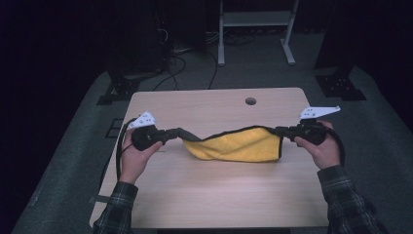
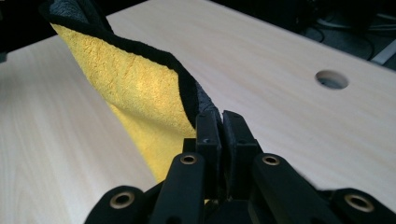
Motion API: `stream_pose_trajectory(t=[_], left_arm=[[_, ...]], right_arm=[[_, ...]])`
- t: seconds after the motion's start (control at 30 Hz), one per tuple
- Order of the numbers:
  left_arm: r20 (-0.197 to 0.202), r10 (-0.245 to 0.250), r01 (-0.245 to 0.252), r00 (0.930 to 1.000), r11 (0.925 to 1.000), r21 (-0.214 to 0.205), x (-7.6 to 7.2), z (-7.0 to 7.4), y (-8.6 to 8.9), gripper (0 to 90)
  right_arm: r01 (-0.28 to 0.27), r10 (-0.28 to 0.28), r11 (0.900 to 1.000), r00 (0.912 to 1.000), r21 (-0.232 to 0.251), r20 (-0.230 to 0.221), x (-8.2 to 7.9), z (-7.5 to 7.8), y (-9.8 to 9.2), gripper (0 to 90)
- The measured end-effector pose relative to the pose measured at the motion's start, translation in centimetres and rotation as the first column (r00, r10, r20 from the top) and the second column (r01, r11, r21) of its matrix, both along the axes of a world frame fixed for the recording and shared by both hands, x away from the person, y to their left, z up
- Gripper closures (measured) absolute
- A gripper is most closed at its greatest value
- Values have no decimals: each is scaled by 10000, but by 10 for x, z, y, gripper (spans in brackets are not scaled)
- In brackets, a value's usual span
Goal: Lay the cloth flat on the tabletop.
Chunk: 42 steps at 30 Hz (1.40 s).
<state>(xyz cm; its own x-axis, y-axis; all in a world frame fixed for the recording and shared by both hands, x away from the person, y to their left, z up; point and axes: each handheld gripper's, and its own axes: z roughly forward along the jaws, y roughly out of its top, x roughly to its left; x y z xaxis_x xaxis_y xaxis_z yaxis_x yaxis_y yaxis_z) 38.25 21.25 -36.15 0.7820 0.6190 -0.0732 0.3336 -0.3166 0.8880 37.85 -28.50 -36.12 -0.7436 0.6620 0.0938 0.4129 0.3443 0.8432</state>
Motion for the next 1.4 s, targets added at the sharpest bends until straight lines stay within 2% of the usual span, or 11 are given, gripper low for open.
stream_pose_trajectory(t=[0.1, 0.3, 0.47, 0.5, 0.77, 0.93, 1.07, 1.13, 1.17, 1.27, 1.4], left_arm=[[203, 166, -161, 9997, 9996, -228, 14, 15, -1, 845], [733, 372, -338, 9966, 9983, -476, 22, 41, -3, 845], [1137, 427, -338, 9926, 9963, -790, 19, 59, -1, 845], [1443, 444, -314, 9885, 9954, -910, 15, 69, 1, 845], [2231, 384, -135, 9740, 9936, -1118, -1, 98, 2, 845], [2316, 363, -98, 9721, 9934, -1143, -3, 102, 1, 845], [2113, 476, -243, 9763, 9935, -1116, 4, 97, 0, 844], [1897, 543, -337, 9803, 9934, -1099, 13, 91, -1, 844], [1703, 670, -476, 9831, 9922, -1155, 24, 86, -2, 845], [1585, 785, -612, 9842, 9919, -1112, 37, 85, -4, 844], [1902, 979, -750, 9768, 9895, -1238, 55, 104, -7, 844]], right_arm=[[269, -270, 9996, 9993, 78, 256, 12, 15, -2, 851], [510, -536, 9980, 9960, 386, 713, 21, 40, -5, 852], [536, -598, 9970, 9912, 554, 1181, 20, 59, -7, 852], [549, -635, 9964, 9880, 641, 1406, 18, 68, -9, 852], [465, -665, 9944, 9731, 946, 2207, 4, 100, -13, 852], [394, -629, 9940, 9690, 1019, 2390, 2, 106, -12, 853], [435, -663, 9940, 9695, 1008, 2360, 6, 105, -11, 852], [569, -768, 9939, 9720, 949, 2220, 12, 101, -10, 852], [732, -908, 9929, 9757, 939, 1993, 25, 96, -9, 853], [886, -1051, 9914, 9777, 968, 1821, 36, 93, -8, 853], [1131, -1299, 9894, 9696, 909, 2074, 57, 112, -3, 853]])
